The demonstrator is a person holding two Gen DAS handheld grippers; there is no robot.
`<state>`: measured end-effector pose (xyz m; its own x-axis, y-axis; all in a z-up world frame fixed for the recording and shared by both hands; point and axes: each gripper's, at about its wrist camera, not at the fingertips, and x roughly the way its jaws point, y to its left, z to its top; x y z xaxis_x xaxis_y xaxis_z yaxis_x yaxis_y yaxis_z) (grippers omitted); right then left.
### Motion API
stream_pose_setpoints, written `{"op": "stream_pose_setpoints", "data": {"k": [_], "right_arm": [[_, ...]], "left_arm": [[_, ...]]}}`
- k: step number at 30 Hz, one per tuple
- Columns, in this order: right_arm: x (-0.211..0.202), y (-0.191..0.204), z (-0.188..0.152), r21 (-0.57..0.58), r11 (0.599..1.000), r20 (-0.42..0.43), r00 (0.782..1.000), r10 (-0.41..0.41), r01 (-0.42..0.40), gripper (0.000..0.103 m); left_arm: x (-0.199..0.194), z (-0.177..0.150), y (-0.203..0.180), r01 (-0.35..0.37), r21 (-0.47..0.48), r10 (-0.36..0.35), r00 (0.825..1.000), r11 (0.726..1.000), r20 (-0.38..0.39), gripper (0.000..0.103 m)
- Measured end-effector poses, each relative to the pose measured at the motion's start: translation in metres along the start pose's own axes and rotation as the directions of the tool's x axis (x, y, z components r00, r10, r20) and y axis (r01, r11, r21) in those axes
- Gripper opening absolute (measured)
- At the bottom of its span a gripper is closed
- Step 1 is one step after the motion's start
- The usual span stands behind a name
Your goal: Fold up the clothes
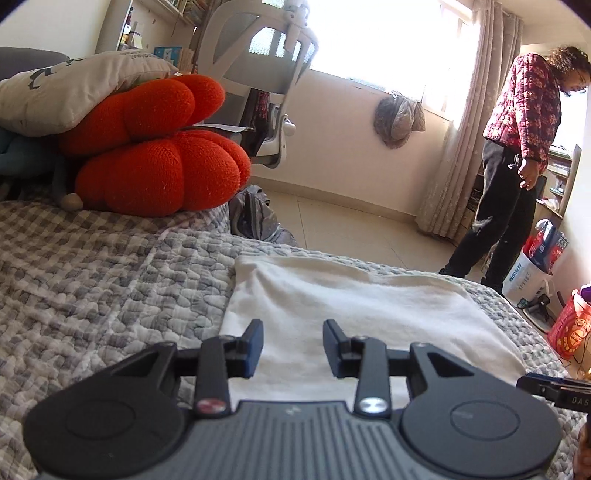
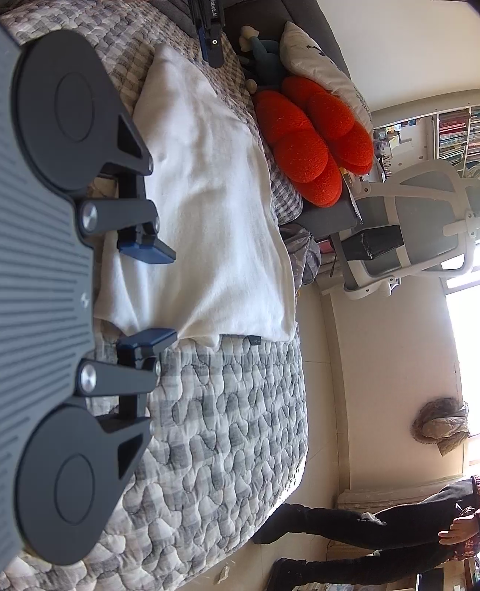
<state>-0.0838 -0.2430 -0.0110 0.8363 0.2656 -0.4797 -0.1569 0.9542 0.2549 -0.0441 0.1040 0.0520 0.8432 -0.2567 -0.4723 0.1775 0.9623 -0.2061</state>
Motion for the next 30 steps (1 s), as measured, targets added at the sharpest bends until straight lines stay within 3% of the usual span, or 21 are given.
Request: {"op": "stream_pose_setpoints", "data": {"k": [4,7,8,9,10,12,15,19,21,27,30], "right_arm": [[0.0,0.0,0.0,0.005,1.0,0.002,1.0,0.003,-0.003,0.04],[-0.001,-0.001,0.0,0.008,1.0,0.003,1.0,0.005,-0.005,0.04],[-0.001,-0.001,-0.001,0.008,1.0,0.003,1.0,0.004,-0.004,0.04],[-0.001,0.0,-0.001,0.007,1.0,0.003,1.0,0.004,-0.004,0.04],[-0.001,0.0,-0.001,0.007,1.0,0.004,1.0,0.003,-0.003,0.04],[-0.001,0.0,0.0,0.006,1.0,0.004,1.0,0.002,-0.002,0.04],[-0.001,-0.001,0.0,0.01,1.0,0.006,1.0,0.005,-0.005,0.04],[-0.001,-0.001,0.0,0.008,1.0,0.006,1.0,0.003,-0.003,0.04],[-0.001,0.0,0.0,0.001,1.0,0.006,1.0,-0.003,0.003,0.04],[0.0,0.001,0.0,-0.004,1.0,0.004,1.0,-0.008,0.008,0.04],[0.0,0.002,0.0,-0.008,1.0,0.002,1.0,-0.012,0.012,0.04]], "left_arm": [[0.04,0.019,-0.043,0.062,0.087,-0.054,0.995,0.994,-0.086,0.044],[0.071,0.019,-0.058,0.049,0.094,-0.034,0.987,0.994,-0.159,0.043],[0.081,0.017,-0.059,0.026,0.095,-0.008,0.983,0.995,-0.184,0.027],[0.091,0.015,-0.06,0.002,0.096,0.018,0.978,0.995,-0.208,0.001],[0.096,0.012,-0.058,-0.011,0.087,0.031,0.975,0.996,-0.222,0.0],[0.091,0.011,-0.042,-0.007,0.031,0.013,0.979,0.999,-0.203,0.0],[0.061,0.033,0.002,-0.078,-0.059,0.073,0.993,0.995,-0.091,0.0],[0.035,0.06,0.079,-0.224,-0.237,0.221,0.975,0.946,-0.037,0.0],[0.027,0.062,0.103,-0.247,-0.286,0.243,0.969,0.926,-0.048,0.0],[0.013,0.013,0.061,-0.101,-0.154,0.088,0.992,0.983,-0.092,0.003],[0.017,-0.011,0.036,-0.01,-0.111,-0.003,0.993,0.994,-0.119,0.006]]}}
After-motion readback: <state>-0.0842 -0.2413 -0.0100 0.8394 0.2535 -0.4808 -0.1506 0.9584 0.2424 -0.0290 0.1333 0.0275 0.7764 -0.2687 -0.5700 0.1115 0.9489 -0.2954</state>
